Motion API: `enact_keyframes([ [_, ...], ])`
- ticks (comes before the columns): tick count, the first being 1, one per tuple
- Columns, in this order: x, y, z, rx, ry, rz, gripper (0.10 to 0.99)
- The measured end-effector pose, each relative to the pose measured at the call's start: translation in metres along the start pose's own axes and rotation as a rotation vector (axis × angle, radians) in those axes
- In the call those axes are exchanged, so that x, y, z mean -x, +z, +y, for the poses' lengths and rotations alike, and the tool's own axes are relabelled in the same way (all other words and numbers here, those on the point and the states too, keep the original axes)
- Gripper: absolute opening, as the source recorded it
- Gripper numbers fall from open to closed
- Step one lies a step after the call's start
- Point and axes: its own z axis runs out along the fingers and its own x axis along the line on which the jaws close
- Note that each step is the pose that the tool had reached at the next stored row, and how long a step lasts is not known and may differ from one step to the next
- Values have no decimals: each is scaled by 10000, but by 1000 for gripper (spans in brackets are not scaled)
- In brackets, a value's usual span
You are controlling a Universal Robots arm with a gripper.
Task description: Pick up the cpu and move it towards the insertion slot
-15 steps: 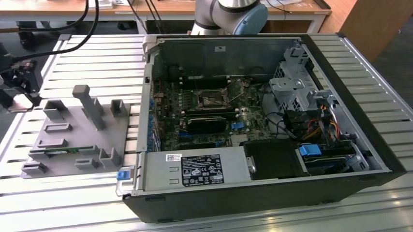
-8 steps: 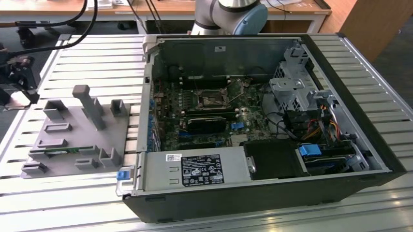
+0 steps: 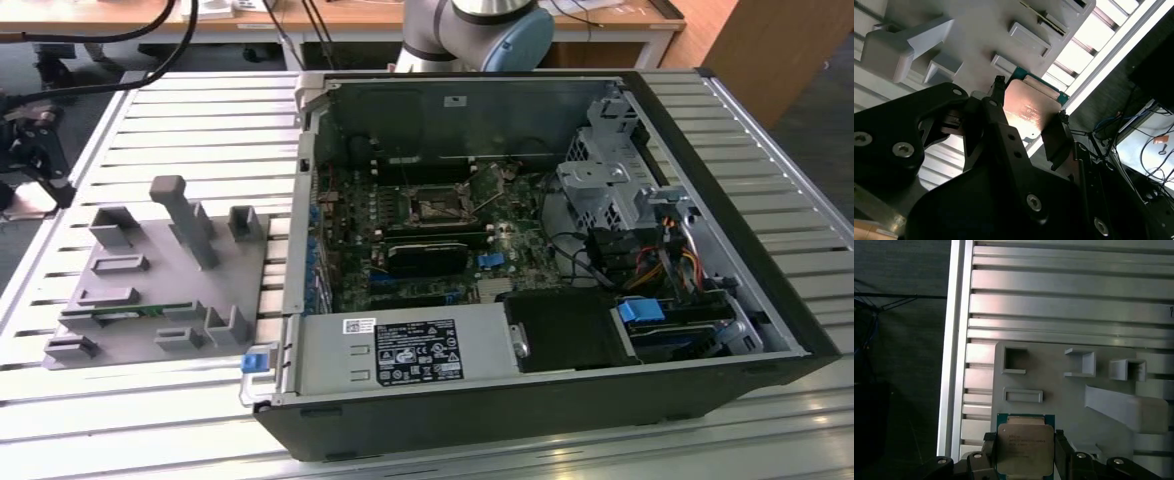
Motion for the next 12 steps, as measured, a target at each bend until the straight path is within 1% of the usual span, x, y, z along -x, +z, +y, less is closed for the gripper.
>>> enact_keyframes([
  [12, -3, -163, 11, 0, 0, 0, 545],
])
